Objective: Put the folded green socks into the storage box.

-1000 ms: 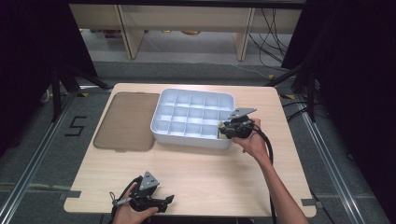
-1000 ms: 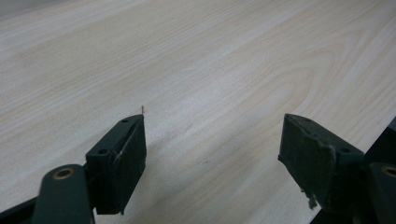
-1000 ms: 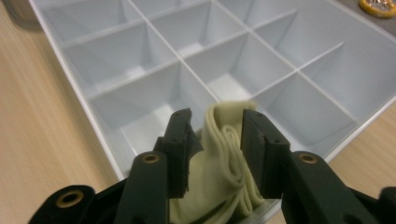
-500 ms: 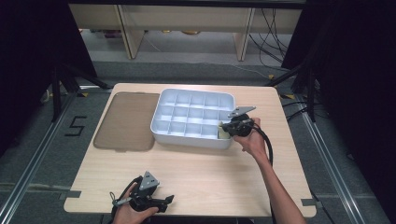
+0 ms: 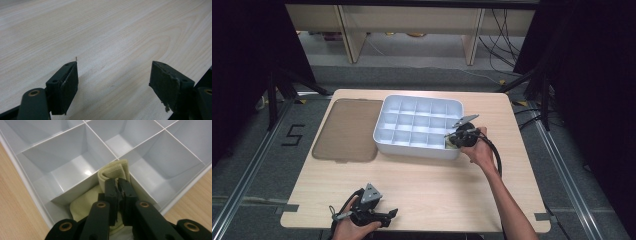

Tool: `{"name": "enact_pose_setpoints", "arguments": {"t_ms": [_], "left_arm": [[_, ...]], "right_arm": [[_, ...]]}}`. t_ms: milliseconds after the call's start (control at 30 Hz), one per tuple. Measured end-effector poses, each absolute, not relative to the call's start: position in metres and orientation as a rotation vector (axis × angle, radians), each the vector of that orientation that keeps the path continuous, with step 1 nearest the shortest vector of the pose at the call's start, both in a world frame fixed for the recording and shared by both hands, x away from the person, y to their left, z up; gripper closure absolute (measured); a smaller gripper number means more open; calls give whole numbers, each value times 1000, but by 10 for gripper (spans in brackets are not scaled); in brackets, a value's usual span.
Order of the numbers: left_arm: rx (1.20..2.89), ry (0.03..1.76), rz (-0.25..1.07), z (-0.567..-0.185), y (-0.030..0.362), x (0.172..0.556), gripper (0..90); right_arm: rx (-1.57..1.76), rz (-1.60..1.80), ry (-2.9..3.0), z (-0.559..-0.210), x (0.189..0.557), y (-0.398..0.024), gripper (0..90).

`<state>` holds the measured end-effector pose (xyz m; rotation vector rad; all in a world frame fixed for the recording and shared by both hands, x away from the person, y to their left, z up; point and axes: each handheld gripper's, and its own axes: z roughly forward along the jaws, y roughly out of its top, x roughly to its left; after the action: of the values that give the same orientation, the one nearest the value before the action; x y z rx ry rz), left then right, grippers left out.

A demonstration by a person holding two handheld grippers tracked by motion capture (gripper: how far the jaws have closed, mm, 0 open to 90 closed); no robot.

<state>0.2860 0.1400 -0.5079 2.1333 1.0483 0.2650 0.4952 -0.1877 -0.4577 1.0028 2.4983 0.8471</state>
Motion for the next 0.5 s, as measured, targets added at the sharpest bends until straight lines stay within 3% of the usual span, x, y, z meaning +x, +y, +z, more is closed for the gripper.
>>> {"name": "enact_pose_setpoints", "arguments": {"t_ms": [500], "left_arm": [[2117,1056,282,-509,140,287,226]], "right_arm": [[981,769,2557,-450,498,-185,855]]}}
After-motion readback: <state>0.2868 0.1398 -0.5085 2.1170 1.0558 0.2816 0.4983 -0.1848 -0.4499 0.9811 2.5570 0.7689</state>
